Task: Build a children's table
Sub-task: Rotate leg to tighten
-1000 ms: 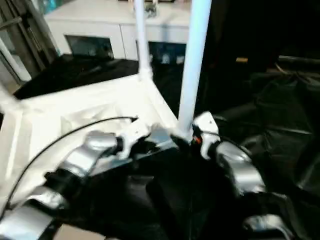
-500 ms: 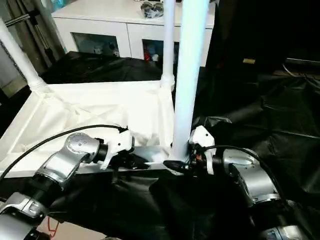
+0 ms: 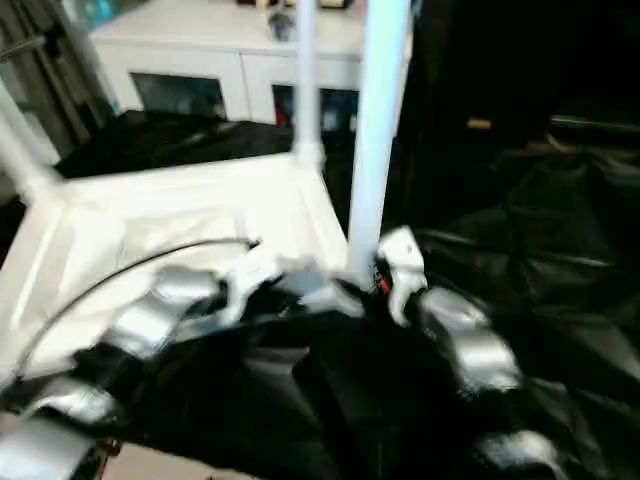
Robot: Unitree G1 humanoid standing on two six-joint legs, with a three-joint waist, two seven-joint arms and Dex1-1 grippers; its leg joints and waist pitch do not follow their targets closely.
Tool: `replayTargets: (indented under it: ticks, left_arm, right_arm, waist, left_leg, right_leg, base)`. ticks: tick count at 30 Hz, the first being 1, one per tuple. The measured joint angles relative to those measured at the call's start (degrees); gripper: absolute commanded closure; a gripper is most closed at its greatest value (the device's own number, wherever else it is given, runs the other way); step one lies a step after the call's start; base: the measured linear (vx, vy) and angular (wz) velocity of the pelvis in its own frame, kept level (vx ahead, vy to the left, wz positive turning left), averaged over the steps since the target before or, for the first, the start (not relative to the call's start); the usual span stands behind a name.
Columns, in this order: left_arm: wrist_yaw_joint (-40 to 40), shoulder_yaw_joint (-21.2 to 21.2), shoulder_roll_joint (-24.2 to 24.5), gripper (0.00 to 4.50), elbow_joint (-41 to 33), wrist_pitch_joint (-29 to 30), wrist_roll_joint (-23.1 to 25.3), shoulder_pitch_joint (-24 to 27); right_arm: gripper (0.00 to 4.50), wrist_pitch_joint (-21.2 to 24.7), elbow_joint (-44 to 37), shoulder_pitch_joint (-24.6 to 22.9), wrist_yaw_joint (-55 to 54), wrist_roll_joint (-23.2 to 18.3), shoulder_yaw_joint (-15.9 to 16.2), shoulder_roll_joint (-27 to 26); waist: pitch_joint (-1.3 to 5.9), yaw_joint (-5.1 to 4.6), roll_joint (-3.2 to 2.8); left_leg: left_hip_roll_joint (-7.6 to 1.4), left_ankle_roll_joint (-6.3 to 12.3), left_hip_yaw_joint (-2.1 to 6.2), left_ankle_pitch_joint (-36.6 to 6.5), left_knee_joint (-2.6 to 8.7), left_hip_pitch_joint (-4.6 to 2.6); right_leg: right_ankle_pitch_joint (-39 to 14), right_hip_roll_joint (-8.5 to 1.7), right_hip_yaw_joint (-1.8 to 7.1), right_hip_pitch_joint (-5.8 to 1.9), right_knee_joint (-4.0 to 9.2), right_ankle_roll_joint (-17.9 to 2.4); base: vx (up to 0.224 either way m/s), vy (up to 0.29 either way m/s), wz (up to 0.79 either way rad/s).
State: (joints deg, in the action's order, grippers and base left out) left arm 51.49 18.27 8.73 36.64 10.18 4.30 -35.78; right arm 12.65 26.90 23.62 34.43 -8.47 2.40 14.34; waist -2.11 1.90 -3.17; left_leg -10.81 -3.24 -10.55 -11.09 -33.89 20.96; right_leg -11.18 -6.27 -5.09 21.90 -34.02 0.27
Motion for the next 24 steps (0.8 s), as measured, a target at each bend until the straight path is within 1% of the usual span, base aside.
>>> replayTargets:
  ticks: [1,4,5,6,7,9,12,13,15,16,18,19,22,24]
  left_arm:
    - [-3.1,-0.1,-1.8,4.50,1.4,1.0,0.5,-0.9]
    - [-8.1,-0.9,-4.8,4.50,3.6,2.5,0.7,-2.3]
    - [-8.9,-1.0,-5.4,4.50,3.8,2.8,0.8,-2.4]
    - [-9.1,-1.0,-5.6,4.50,3.9,2.9,0.9,-2.4]
    - [-9.1,-1.1,-5.7,4.50,3.9,2.9,1.0,-2.4]
    - [-9.2,-1.1,-5.7,4.50,3.9,2.8,1.2,-2.5]
    - [-8.8,-1.1,-5.4,4.50,3.6,2.7,1.3,-2.4]
    - [-8.2,-0.9,-5.1,4.50,3.3,2.4,1.3,-2.2]
    - [-7.1,-0.5,-4.4,4.50,2.5,2.3,1.3,-1.8]
    - [-5.4,-0.3,-3.5,4.50,1.3,1.9,1.2,-1.0]
    - [-2.9,0.2,-2.1,4.50,0.0,1.3,1.1,-0.5]
    - [-0.3,0.4,-0.7,4.50,-0.7,0.4,0.9,0.0]
    - [4.2,0.7,1.1,4.50,-2.7,-0.7,0.3,1.1]
    - [6.5,1.1,2.0,4.50,-3.3,-1.5,-0.2,1.5]
  right_arm:
    - [1.78,0.5,1.5,1.1,-4.3,0.2,-1.4,-1.9]
    - [1.78,0.4,4.0,3.2,-12.6,1.5,-3.0,-4.8]
    - [1.44,-0.1,4.6,3.4,-14.1,1.9,-3.2,-5.2]
    - [1.23,-0.5,4.9,3.4,-14.5,1.9,-3.3,-5.4]
    - [1.09,-0.9,5.1,3.4,-14.5,2.0,-3.3,-5.5]
    - [0.99,-1.5,5.5,3.4,-14.4,2.2,-3.3,-5.9]
    - [0.63,-2.6,6.0,3.4,-13.7,2.6,-3.3,-6.0]
    - [0.53,-2.9,6.0,3.4,-12.4,2.5,-3.3,-5.9]
    - [0.53,-3.2,5.6,3.2,-9.4,2.4,-2.9,-4.7]
    - [0.53,-3.4,4.7,2.5,-5.0,2.1,-1.7,-2.7]
    - [0.53,-3.7,3.2,1.4,0.1,1.8,-0.5,-0.5]
    - [0.53,-4.2,2.1,0.6,4.0,1.4,0.2,1.1]
    - [0.53,-4.1,-0.3,-0.7,11.2,0.4,1.8,4.5]
    - [0.53,-4.0,-1.6,-1.2,14.2,-0.2,2.5,5.8]
  waist:
    - [0.02,-0.02,0.01]
    - [0.04,-0.02,-0.01]
    - [0.08,0.01,-0.04]
    - [0.12,0.03,-0.06]
    - [0.14,0.04,-0.06]
    - [0.17,0.05,-0.02]
    - [0.19,-0.01,-0.03]
    - [0.18,-0.08,-0.03]
    - [0.18,-0.15,-0.03]
    - [0.18,-0.13,-0.03]
    - [0.19,0.01,-0.06]
    - [0.20,0.05,-0.08]
    - [0.26,0.37,-0.19]
    - [0.29,0.47,-0.28]
  left_leg:
    - [0.03,0.00,0.00,0.0,-0.01,-0.06]
    - [0.04,0.01,0.01,0.0,0.01,-0.04]
    - [0.05,0.01,0.01,0.0,0.02,-0.03]
    - [0.05,0.01,0.01,0.0,0.01,-0.03]
    - [0.05,0.01,0.01,0.0,0.02,-0.01]
    - [0.04,0.01,0.03,0.0,0.02,0.01]
    - [0.04,0.01,0.03,0.0,0.02,0.02]
    - [0.04,0.01,0.03,0.0,0.02,0.04]
    - [0.03,0.01,0.03,0.0,0.05,0.08]
    - [0.02,0.01,0.03,0.0,0.12,0.09]
    - [-0.01,0.01,0.03,0.0,0.25,0.11]
    - [-0.03,0.00,0.02,0.0,0.39,0.11]
    - [-0.16,0.16,0.03,0.1,0.42,0.13]
    - [-0.16,0.33,0.03,0.2,0.37,0.20]
  right_leg:
    - [0.0,0.00,0.05,-0.06,-0.04,0.0]
    - [0.0,0.00,0.07,-0.04,-0.03,0.0]
    - [0.0,0.00,0.07,-0.05,-0.03,0.0]
    - [0.0,0.00,0.07,-0.06,-0.03,0.0]
    - [0.0,0.00,0.07,-0.07,-0.03,0.0]
    - [0.0,0.00,0.06,-0.06,-0.03,0.0]
    - [0.1,0.00,0.06,-0.04,-0.02,0.0]
    - [0.1,0.00,0.06,0.00,-0.02,0.0]
    - [0.1,0.00,0.04,0.04,-0.03,0.0]
    - [0.1,0.00,0.02,0.05,-0.03,0.0]
    - [0.2,0.01,-0.03,0.04,-0.04,-0.1]
    - [0.2,0.03,-0.07,0.06,-0.05,-0.1]
    - [0.1,0.06,-0.21,0.11,-0.08,0.1]
    - [-0.1,0.07,-0.21,0.12,-0.11,0.1]
  base:
    - [0.000,0.000,0.00]
    - [0.000,0.000,0.00]
    - [0.000,0.000,0.00]
    - [0.000,0.000,0.00]
    - [0.000,0.000,0.00]
    - [0.000,0.000,0.00]
    - [0.000,0.000,0.00]
    - [0.000,0.000,0.00]
    - [0.000,0.000,0.00]
    - [0.000,0.000,0.00]
    - [0.000,0.000,0.00]
    - [0.000,0.000,0.00]
    - [0.034,-0.009,0.02]
    - [0.000,0.000,0.00]
